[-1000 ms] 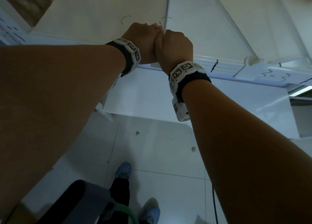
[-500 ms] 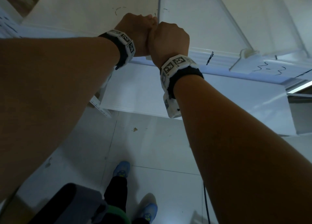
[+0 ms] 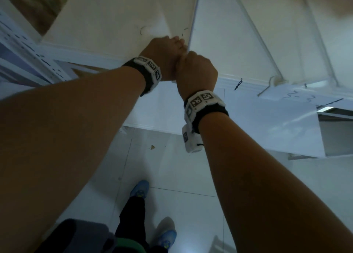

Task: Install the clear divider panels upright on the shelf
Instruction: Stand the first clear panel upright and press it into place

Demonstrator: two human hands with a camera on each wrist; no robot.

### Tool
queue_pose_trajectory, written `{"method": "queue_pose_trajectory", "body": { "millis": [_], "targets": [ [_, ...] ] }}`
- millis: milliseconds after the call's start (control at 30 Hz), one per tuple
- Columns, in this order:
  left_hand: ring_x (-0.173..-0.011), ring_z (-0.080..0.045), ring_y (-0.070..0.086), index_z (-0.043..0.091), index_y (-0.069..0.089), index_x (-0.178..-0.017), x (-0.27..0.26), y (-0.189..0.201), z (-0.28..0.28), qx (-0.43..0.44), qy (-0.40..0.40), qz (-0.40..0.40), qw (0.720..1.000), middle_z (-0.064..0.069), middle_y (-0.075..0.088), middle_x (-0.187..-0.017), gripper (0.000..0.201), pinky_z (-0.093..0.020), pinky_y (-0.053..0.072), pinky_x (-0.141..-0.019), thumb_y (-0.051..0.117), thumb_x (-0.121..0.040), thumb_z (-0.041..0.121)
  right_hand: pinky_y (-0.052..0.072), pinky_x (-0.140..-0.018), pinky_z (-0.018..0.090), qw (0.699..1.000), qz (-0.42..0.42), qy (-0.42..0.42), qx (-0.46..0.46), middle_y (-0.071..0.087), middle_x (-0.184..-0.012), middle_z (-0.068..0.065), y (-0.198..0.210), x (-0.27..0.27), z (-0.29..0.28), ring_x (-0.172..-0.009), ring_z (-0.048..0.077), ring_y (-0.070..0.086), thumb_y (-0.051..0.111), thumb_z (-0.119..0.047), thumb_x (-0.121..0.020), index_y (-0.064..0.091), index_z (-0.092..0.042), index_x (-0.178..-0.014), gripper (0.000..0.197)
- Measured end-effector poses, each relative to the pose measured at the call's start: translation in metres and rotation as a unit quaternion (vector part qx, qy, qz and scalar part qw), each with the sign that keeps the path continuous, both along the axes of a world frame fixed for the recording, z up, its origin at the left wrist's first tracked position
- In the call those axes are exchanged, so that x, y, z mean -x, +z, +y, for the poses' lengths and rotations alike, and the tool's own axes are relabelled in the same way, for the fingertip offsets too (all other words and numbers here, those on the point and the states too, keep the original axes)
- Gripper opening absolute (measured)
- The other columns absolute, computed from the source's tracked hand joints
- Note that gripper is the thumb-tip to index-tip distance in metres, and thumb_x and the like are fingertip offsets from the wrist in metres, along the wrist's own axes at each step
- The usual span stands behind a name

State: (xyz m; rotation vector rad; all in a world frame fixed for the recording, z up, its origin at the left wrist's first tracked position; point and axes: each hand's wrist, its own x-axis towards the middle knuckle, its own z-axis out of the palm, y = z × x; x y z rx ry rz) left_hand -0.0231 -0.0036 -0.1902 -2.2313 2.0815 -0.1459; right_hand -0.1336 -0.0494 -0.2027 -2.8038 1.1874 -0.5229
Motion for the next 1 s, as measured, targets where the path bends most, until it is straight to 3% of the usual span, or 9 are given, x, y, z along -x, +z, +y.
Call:
{"method": "queue_pose_trajectory", "body": {
  "millis": [167, 333, 567, 667, 733, 800, 833, 900, 1000],
  "targets": [
    [-0.098, -0.036, 0.065, 0.0, 0.068, -0.097, -0.015, -0.009, -0.006, -0.008, -0.023, 0.051, 0.998, -0.021, 0.069, -0.102, 0.039, -0.041, 0.053, -0.08, 0.049, -0.078, 0.029, 0.035, -0.058, 0.031, 0.998, 0.002, -0.026, -0.055, 0.066, -0.09, 0.007, 0.014, -0.001, 0.009, -0.084, 0.028, 0.062, 0.038, -0.022, -0.099, 0.059, -0.013, -0.085, 0.027],
    [-0.106, -0.038, 0.065, -0.005, 0.067, -0.108, -0.017, -0.013, -0.009, -0.002, -0.039, 0.07, 0.997, -0.024, 0.069, -0.112, 0.058, -0.045, 0.054, -0.089, 0.035, -0.081, 0.035, 0.04, -0.063, 0.033, 0.99, -0.004, -0.081, -0.115, 0.066, -0.091, 0.012, 0.023, -0.003, 0.019, -0.086, 0.031, 0.06, 0.038, -0.018, -0.099, 0.059, -0.008, -0.088, 0.026],
    [-0.112, -0.044, 0.059, -0.009, 0.061, -0.111, -0.005, -0.004, -0.012, -0.013, -0.03, 0.091, 0.995, -0.03, 0.062, -0.115, 0.054, -0.055, 0.046, -0.095, 0.029, -0.088, 0.027, 0.049, -0.075, 0.039, 0.966, 0.03, -0.149, -0.208, 0.065, -0.103, 0.01, 0.044, -0.003, 0.029, -0.102, 0.03, 0.057, 0.036, -0.016, -0.096, 0.061, -0.011, -0.097, 0.025],
    [-0.129, -0.042, 0.044, -0.01, 0.045, -0.132, -0.001, 0.014, -0.007, -0.037, 0.029, 0.082, 0.996, -0.029, 0.048, -0.137, 0.063, -0.054, 0.033, -0.108, 0.023, -0.092, 0.033, 0.05, -0.077, 0.037, 0.942, -0.014, -0.177, -0.285, 0.066, -0.101, 0.01, 0.048, -0.008, 0.029, -0.097, 0.03, 0.059, 0.038, -0.029, -0.097, 0.061, -0.012, -0.097, 0.029],
    [-0.129, -0.037, 0.046, -0.003, 0.048, -0.132, 0.002, 0.027, -0.003, -0.064, 0.065, 0.091, 0.992, -0.021, 0.049, -0.137, 0.051, -0.046, 0.038, -0.105, 0.04, -0.094, 0.03, 0.049, -0.075, 0.035, 0.906, -0.078, -0.205, -0.363, 0.066, -0.094, 0.009, 0.047, -0.005, 0.033, -0.087, 0.028, 0.061, 0.042, -0.041, -0.094, 0.06, -0.01, -0.095, 0.036],
    [-0.104, -0.029, 0.061, 0.007, 0.063, -0.108, 0.012, 0.045, -0.003, -0.127, 0.055, 0.055, 0.989, -0.009, 0.061, -0.105, 0.03, -0.036, 0.047, -0.082, 0.048, -0.094, 0.029, 0.045, -0.068, 0.033, 0.85, -0.181, -0.249, -0.428, 0.061, -0.08, 0.005, 0.037, 0.002, 0.04, -0.077, 0.026, 0.057, 0.049, -0.041, -0.09, 0.057, -0.009, -0.086, 0.033],
    [-0.089, -0.027, 0.064, 0.011, 0.064, -0.095, 0.018, 0.053, -0.004, -0.152, 0.049, 0.04, 0.986, -0.004, 0.059, -0.086, 0.028, -0.033, 0.047, -0.073, 0.048, -0.095, 0.033, 0.048, -0.066, 0.037, 0.816, -0.228, -0.279, -0.451, 0.059, -0.074, 0.004, 0.031, 0.006, 0.045, -0.074, 0.026, 0.057, 0.051, -0.041, -0.086, 0.056, -0.01, -0.081, 0.032],
    [-0.068, -0.024, 0.058, 0.014, 0.056, -0.073, 0.021, 0.061, -0.002, -0.16, 0.061, 0.058, 0.984, 0.001, 0.049, -0.065, 0.042, -0.03, 0.046, -0.063, 0.047, -0.096, 0.049, 0.057, -0.065, 0.045, 0.744, -0.285, -0.323, -0.51, 0.063, -0.077, 0.009, 0.022, 0.009, 0.048, -0.075, 0.03, 0.062, 0.049, -0.044, -0.081, 0.059, -0.008, -0.081, 0.037],
    [-0.054, -0.019, 0.05, 0.013, 0.047, -0.06, 0.013, 0.06, 0.008, -0.116, 0.139, 0.146, 0.973, -0.001, 0.049, -0.059, 0.057, -0.028, 0.039, -0.055, 0.05, -0.091, 0.06, 0.057, -0.059, 0.039, 0.613, -0.363, -0.323, -0.623, 0.065, -0.09, 0.015, 0.019, 0.008, 0.04, -0.082, 0.029, 0.063, 0.047, -0.035, -0.094, 0.062, -0.001, -0.106, 0.039]
  ]
}}
